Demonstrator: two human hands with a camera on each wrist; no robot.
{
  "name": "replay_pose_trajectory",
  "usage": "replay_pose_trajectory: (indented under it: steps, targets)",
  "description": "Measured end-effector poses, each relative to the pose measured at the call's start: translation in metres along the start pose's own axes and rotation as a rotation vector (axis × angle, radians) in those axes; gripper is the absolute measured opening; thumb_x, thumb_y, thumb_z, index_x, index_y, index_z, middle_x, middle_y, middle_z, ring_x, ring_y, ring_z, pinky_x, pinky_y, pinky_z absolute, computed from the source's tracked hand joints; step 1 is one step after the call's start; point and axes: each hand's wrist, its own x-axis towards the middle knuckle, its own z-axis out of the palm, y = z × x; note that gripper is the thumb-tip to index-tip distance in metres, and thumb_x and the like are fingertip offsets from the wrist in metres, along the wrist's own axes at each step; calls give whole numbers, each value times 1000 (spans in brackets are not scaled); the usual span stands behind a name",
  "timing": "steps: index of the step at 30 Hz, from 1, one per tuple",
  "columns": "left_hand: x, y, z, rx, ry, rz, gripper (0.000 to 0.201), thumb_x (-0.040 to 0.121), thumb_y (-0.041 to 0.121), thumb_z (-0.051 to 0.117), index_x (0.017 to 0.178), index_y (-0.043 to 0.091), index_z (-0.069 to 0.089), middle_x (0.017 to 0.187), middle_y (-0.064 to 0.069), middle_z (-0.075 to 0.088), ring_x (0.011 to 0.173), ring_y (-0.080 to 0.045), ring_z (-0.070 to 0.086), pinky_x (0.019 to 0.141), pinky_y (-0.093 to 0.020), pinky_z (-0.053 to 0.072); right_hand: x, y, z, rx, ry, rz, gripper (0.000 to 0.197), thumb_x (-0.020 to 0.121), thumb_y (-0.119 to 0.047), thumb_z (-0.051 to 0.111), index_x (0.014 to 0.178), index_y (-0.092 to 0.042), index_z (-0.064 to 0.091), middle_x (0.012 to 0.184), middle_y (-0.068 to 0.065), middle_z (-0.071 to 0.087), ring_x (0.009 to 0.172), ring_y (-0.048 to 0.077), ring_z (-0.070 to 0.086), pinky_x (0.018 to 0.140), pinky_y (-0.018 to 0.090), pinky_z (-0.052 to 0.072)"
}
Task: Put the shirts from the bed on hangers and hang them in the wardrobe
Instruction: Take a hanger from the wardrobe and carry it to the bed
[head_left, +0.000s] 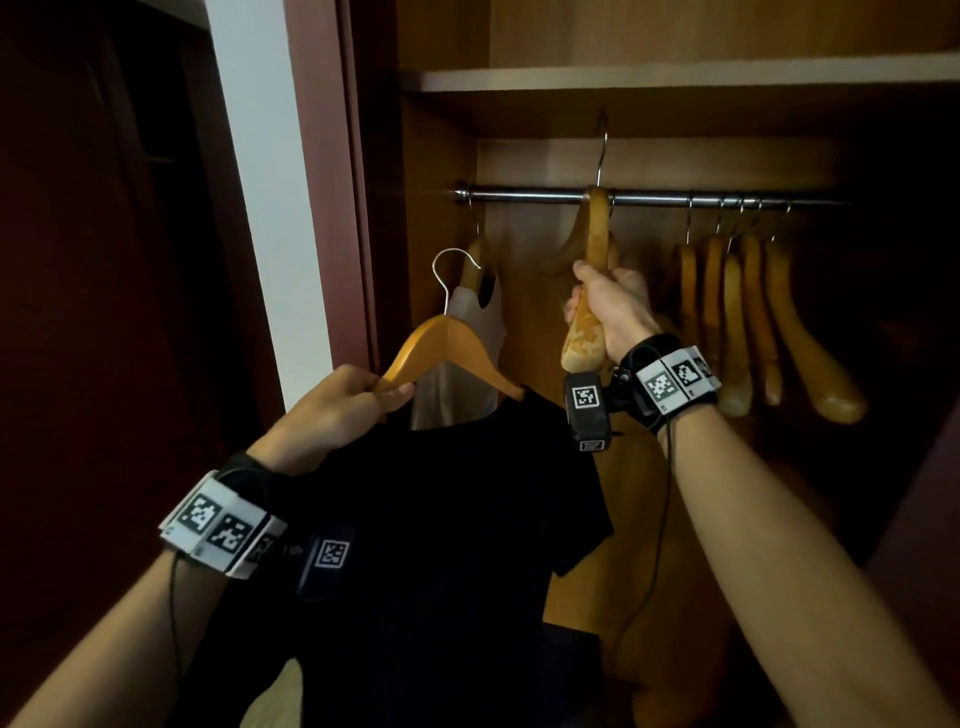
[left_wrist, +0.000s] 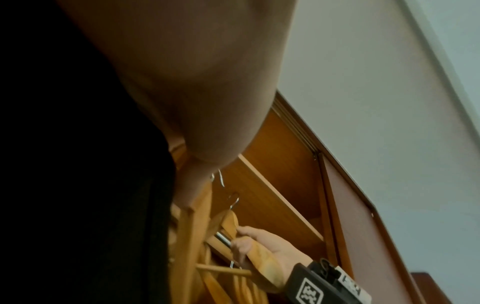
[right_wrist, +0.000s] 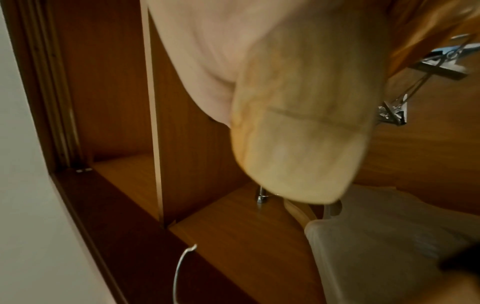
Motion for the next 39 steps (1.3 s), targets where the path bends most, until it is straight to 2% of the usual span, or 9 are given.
replay_pose_trajectory:
  steps: [9, 12, 15, 20, 24, 28, 32, 36, 39]
  targets:
    - [44, 44, 65, -310, 62, -88, 18, 102, 20, 61, 104, 3, 64, 80, -11, 65, 62, -21, 63, 58, -30, 45, -7, 2, -26, 36, -91, -64, 17, 103, -19, 68, 92, -12, 57, 61, 2, 54, 47, 13, 53, 44, 26, 45]
    - [62, 67, 91, -403, 106, -124, 22, 99, 21, 63, 113, 5, 60, 100, -16, 70, 85, -31, 71, 73, -39, 59, -6, 9, -36, 47, -128, -82, 17, 102, -22, 70, 95, -12, 57, 62, 1, 56, 47, 12, 54, 43, 26, 46]
    - [73, 85, 103, -441, 115, -189, 28, 97, 20, 66, 120, 10, 52, 109, -19, 70, 97, -36, 72, 92, -50, 60, -4, 18, -45, 34, -151, -129, 19, 102, -24, 70, 97, -12, 56, 65, 1, 57, 50, 13, 55, 44, 27, 47]
    - [76, 90, 96, -361, 71, -137, 16, 103, 18, 60, 111, 5, 65, 89, -13, 66, 70, -23, 64, 64, -32, 50, 1, 28, -56, 37, -163, -174, 22, 103, -24, 68, 95, -13, 51, 67, 3, 55, 50, 12, 55, 44, 27, 47]
    - [77, 83, 69, -383, 105, -165, 31, 97, 18, 67, 123, 1, 62, 89, -15, 70, 64, -23, 69, 55, -32, 53, 5, 35, -50, 50, -148, -167, 20, 104, -25, 67, 98, -13, 52, 63, 0, 55, 48, 12, 55, 44, 27, 48]
    - [80, 79, 66, -397, 142, -180, 32, 98, 16, 67, 126, 3, 60, 99, -18, 71, 67, -25, 70, 55, -32, 55, 7, 41, -31, 43, -146, -190, 21, 103, -27, 68, 98, -12, 54, 60, -3, 58, 49, 14, 56, 48, 30, 49]
    - [101, 79, 79, -418, 121, -155, 32, 100, 17, 63, 128, 2, 57, 116, -24, 66, 88, -33, 67, 66, -37, 54, 1, 43, -17, 27, -120, -230, 20, 104, -25, 67, 95, -14, 52, 64, -1, 56, 49, 11, 55, 46, 28, 49]
    - [122, 93, 87, -490, 92, -146, 4, 106, 11, 53, 105, 14, 52, 103, -14, 63, 85, -26, 64, 68, -38, 55, -5, 44, -11, -22, -85, -278, 21, 103, -26, 67, 95, -15, 52, 61, -3, 56, 49, 12, 56, 47, 29, 49]
    - [145, 96, 97, -509, 96, -122, 17, 104, 13, 53, 121, 14, 56, 104, -14, 67, 87, -27, 68, 66, -35, 55, -7, 45, -8, -45, -51, -285, 20, 102, -28, 68, 96, -15, 54, 59, -5, 57, 50, 13, 58, 48, 30, 50]
